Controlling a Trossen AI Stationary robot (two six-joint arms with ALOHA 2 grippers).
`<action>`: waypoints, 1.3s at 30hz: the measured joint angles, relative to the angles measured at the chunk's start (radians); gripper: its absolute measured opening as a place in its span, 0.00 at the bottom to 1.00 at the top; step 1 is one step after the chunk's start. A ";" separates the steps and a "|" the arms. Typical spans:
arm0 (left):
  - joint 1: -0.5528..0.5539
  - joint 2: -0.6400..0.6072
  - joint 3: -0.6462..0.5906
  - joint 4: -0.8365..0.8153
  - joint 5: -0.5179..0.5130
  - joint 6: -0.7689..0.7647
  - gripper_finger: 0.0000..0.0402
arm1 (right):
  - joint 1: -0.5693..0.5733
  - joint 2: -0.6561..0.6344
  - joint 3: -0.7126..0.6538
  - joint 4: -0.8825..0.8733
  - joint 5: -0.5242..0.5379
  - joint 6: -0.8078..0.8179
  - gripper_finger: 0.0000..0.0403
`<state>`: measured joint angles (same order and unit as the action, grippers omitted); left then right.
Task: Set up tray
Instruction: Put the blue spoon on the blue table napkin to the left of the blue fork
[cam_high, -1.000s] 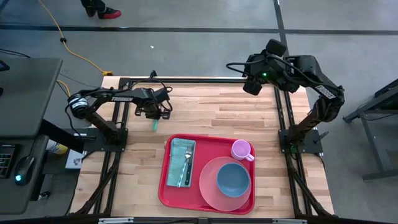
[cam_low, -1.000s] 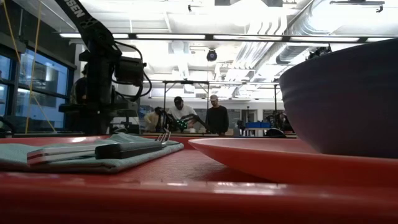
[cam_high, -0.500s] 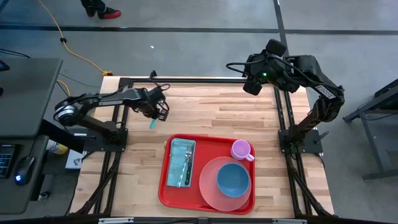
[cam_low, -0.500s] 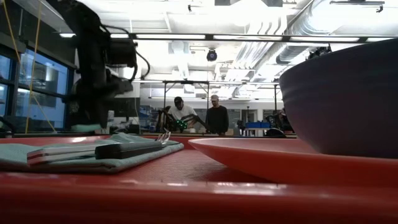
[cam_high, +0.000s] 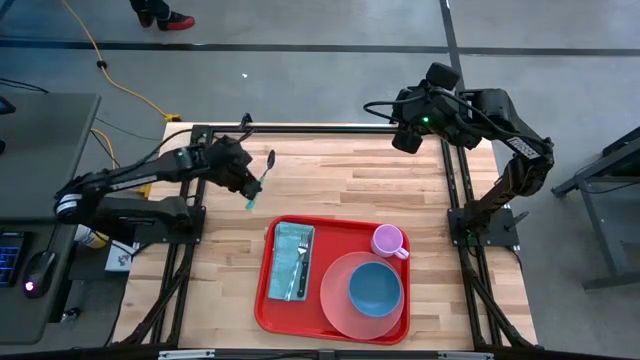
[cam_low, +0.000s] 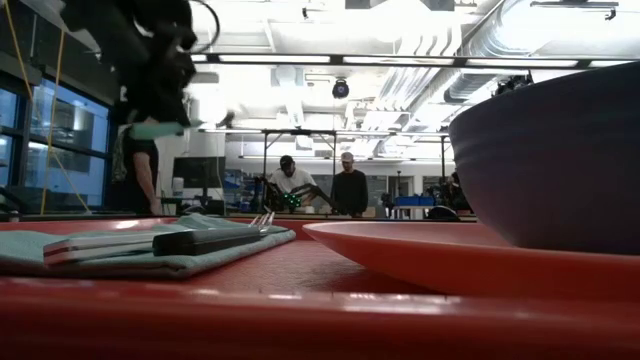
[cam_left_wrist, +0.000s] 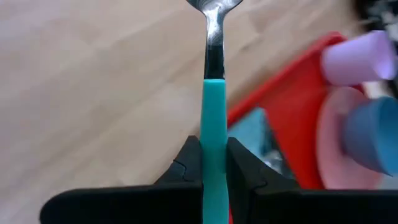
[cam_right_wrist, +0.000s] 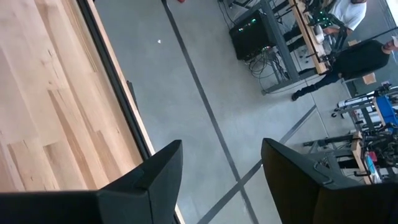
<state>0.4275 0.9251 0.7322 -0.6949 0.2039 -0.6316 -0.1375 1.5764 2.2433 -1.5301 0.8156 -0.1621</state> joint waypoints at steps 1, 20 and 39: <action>-0.020 -0.021 0.000 -0.001 -0.001 -0.022 0.14 | 0.000 0.000 0.000 0.000 0.000 -0.001 0.49; -0.703 -0.104 0.001 0.064 -0.420 -0.542 0.14 | 0.000 -0.055 0.000 0.002 0.007 -0.022 0.50; -0.959 0.347 0.003 0.284 -0.553 -1.027 0.13 | 0.000 -0.134 0.000 0.023 0.072 0.000 0.50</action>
<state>-0.5312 1.2717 0.7348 -0.4111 -0.3488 -1.6587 -0.1375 1.4420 2.2429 -1.5066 0.8875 -0.1622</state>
